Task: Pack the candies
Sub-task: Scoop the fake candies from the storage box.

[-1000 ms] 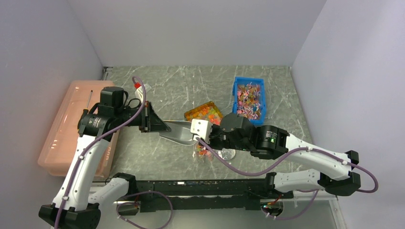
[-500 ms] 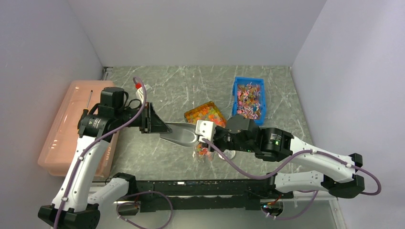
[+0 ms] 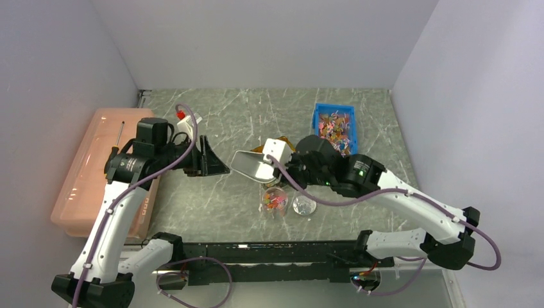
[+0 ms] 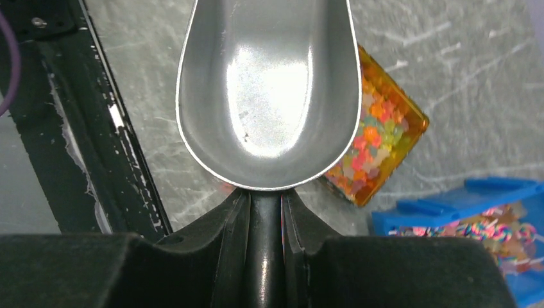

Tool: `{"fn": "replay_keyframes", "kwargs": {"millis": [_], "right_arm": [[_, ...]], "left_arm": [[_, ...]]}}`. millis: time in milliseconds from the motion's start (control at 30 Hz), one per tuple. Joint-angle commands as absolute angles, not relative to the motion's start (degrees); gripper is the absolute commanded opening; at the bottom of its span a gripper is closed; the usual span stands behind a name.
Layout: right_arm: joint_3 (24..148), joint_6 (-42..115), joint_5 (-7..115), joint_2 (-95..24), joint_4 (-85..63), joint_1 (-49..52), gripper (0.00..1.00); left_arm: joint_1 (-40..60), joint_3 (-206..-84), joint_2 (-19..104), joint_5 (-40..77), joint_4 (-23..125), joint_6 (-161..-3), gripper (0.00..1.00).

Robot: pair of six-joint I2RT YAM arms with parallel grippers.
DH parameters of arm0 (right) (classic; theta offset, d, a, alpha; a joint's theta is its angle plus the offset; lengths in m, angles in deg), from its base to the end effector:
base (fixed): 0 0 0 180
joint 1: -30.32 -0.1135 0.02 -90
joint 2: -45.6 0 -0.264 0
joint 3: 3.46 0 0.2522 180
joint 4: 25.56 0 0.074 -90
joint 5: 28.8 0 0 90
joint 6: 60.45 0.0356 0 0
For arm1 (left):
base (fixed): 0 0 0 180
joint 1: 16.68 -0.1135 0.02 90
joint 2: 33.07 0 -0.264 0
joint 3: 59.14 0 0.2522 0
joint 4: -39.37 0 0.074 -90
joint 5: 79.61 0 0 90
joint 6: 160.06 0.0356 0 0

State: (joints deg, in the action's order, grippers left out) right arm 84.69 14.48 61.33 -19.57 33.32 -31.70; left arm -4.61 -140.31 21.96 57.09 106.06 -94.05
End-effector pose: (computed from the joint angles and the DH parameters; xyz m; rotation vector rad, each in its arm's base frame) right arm 0.1080 0.2032 0.3873 -1.3916 1.7487 0.4523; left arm 0.1607 -0.0609 0.3770 0.2128 2.3007 -1.2533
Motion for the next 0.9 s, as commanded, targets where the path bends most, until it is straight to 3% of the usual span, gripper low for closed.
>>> {"fn": "replay_keyframes", "kwargs": {"millis": [0, 433, 867], "right_arm": [[90.77, 18.76, 58.56, -23.51, 38.58, -26.47, 0.0], [99.98, 31.65, 60.05, -38.52, 54.33, -15.92, 0.0], [108.13, 39.31, 59.94, -52.56, 67.4, -10.39, 0.0]], "left_arm": [[-4.85, -142.03, 20.33, 42.22, 108.5, -89.8, 0.62], [-4.82, -135.66, 14.23, 24.86, 105.08, -85.39, 0.64], [-0.72, -131.96, 10.61, 21.95, 101.99, -84.01, 0.65]]}}
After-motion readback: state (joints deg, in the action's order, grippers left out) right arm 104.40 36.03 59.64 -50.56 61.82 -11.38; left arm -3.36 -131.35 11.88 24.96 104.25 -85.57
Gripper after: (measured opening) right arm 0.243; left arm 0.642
